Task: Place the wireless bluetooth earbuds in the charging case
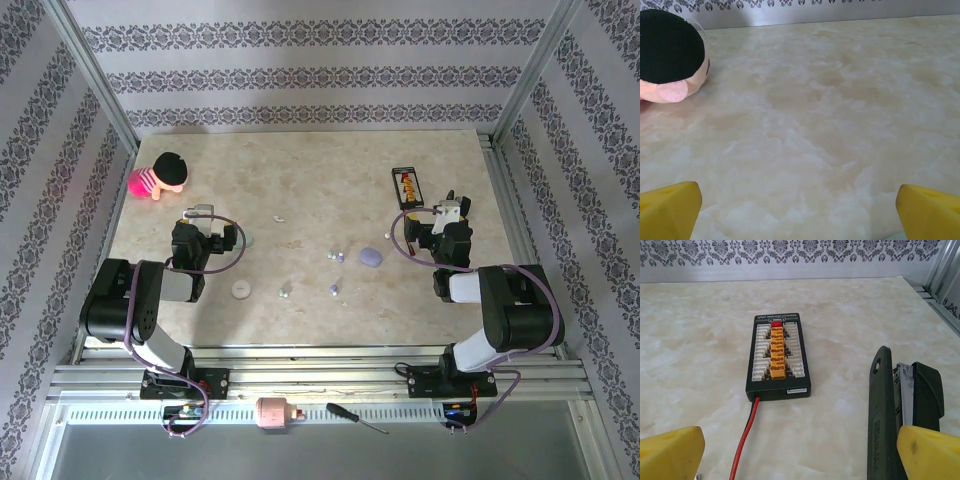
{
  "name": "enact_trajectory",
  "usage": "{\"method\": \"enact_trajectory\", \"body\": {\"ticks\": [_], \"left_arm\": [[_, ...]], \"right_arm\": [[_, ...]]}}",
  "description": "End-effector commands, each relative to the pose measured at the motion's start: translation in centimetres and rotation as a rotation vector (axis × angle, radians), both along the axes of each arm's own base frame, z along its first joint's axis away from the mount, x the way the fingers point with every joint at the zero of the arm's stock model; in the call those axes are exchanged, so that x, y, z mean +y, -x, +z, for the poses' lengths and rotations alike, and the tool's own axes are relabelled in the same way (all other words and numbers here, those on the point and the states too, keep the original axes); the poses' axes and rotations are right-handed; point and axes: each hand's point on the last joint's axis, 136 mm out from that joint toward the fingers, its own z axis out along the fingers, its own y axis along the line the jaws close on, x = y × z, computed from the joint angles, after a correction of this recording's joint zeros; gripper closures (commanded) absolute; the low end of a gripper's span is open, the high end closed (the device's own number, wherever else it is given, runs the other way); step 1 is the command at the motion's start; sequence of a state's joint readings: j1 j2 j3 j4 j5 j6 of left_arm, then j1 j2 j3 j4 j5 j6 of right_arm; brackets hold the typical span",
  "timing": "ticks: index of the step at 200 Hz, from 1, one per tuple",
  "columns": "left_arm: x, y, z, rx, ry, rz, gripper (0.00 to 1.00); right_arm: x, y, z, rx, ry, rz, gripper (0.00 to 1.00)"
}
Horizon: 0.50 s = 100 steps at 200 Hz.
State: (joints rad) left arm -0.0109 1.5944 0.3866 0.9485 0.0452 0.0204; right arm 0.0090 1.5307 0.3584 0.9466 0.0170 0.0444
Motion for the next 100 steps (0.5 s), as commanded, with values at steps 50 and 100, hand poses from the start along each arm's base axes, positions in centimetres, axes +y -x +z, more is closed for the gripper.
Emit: {"method": "enact_trajectory", "body": {"ticks": [50,100], "left_arm": [[0.44,-0.02,0.06,0.002,0.01,0.01,0.01],[0.44,-0.06,0.03,0.005,0.013,0.009,0.01]], "right_arm": [[0.4,-0.51,0.77,-0.024,0.011,0.023,0.02],[0.41,-0.5,0.73,-0.022,0.009,0.024,0.02]]}}
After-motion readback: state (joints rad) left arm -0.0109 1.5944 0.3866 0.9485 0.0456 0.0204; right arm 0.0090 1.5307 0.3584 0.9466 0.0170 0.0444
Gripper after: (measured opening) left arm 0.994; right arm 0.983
